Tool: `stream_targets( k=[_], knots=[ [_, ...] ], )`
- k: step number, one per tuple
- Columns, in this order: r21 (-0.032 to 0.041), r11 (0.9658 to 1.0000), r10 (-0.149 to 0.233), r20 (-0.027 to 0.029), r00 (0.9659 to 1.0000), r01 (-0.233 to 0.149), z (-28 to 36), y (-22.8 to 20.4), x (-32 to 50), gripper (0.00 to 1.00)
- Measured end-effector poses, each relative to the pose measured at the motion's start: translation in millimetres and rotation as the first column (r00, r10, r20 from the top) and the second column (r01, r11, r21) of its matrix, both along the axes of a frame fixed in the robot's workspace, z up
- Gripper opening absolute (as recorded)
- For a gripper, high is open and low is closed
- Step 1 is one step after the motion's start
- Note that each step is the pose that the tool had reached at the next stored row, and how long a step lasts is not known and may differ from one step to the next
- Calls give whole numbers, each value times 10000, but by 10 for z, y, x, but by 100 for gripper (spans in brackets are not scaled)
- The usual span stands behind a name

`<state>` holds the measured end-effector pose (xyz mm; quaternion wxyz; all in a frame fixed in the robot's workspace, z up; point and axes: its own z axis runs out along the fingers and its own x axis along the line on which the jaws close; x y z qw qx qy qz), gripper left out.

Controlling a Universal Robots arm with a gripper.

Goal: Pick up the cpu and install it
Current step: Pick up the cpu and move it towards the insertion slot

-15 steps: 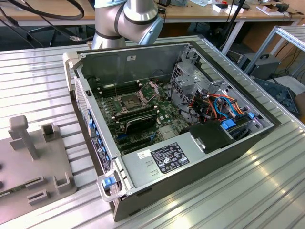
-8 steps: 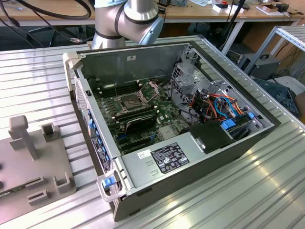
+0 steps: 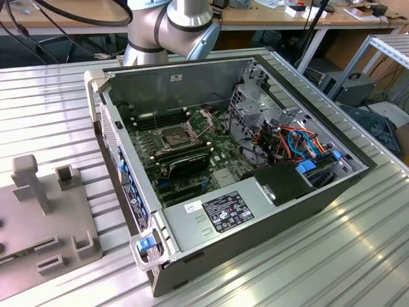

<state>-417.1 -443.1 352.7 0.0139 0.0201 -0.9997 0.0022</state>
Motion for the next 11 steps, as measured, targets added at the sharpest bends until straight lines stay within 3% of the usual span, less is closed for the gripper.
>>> stream_targets(
  k=[11],
  knots=[
    [0,10000,0,0,10000,0,-3,0,187,55]
  ],
)
